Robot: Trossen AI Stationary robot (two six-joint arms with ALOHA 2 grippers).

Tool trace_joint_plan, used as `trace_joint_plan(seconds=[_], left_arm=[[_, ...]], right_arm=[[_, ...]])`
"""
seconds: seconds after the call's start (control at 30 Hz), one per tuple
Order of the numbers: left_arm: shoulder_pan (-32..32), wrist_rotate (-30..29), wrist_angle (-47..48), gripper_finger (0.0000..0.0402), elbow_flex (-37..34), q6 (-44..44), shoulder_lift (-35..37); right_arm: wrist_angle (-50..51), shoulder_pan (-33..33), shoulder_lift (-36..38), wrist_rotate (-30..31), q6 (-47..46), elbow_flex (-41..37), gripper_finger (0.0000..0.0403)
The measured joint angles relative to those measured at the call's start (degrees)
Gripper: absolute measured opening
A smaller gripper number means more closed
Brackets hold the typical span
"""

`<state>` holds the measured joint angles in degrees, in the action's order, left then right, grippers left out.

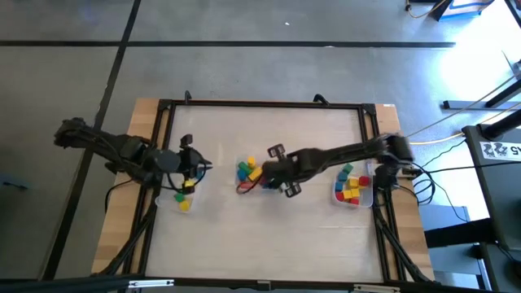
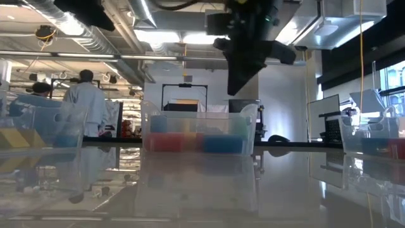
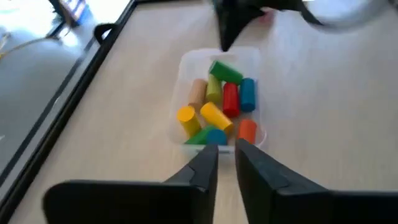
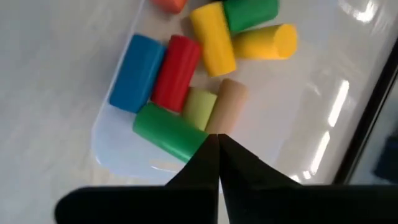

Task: Sort blocks by size
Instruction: Return to Home Position

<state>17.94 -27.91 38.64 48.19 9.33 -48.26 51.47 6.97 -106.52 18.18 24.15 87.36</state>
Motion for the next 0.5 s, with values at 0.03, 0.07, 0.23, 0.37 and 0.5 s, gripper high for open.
trace_joint_plan(seconds=[0.03,0.07,0.23,0.37,0.5], left_arm=[[-1.2,2.0,-2.0,0.0046,-1.0,-1.7,0.6],[-2.6,4.3,-4.1,0.0038,-2.2,-3.4,1.4],[-9.4,17.1,-15.6,0.0006,-8.8,-9.3,6.2],[-13.1,21.5,-22.3,0.0004,-13.2,-9.3,10.4],[-15.0,21.8,-26.7,0.0004,-17.3,-8.5,14.4]], right_arm=[[-3.3,-0.8,2.4,-1.3,0.8,-3.2,0.0008],[-6.7,-1.5,4.8,-2.6,1.4,-6.5,0.0012],[-20.5,-4.2,16.3,-7.9,1.9,-22.2,0.0016],[-31.4,-5.6,26.3,-9.6,1.8,-34.5,0.0009],[-42.3,-6.4,36.6,-11.5,1.4,-46.1,0.0007]])
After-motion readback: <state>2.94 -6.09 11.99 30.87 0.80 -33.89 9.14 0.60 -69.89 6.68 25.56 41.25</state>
